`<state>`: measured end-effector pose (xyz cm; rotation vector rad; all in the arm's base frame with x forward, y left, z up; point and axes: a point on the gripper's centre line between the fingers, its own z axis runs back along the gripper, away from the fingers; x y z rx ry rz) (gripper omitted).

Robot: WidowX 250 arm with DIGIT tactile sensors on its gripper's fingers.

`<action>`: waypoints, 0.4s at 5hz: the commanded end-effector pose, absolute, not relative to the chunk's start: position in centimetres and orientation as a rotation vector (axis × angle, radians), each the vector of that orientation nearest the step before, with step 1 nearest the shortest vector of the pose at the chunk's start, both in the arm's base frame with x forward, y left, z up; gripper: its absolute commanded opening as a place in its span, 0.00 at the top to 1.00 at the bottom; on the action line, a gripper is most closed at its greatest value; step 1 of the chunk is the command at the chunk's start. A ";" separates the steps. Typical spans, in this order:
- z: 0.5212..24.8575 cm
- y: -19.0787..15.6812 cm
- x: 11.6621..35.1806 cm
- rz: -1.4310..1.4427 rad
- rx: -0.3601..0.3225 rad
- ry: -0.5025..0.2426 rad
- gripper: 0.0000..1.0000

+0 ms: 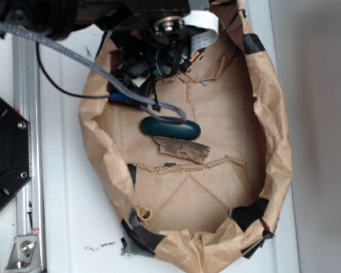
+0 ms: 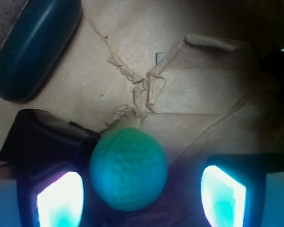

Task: Grab the green ball.

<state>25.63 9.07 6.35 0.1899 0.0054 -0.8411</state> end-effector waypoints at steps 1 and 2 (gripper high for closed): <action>4.2 8.6 27.8 -0.896 0.312 -0.023 0.00; 2.3 7.9 28.1 -0.898 0.316 0.003 0.00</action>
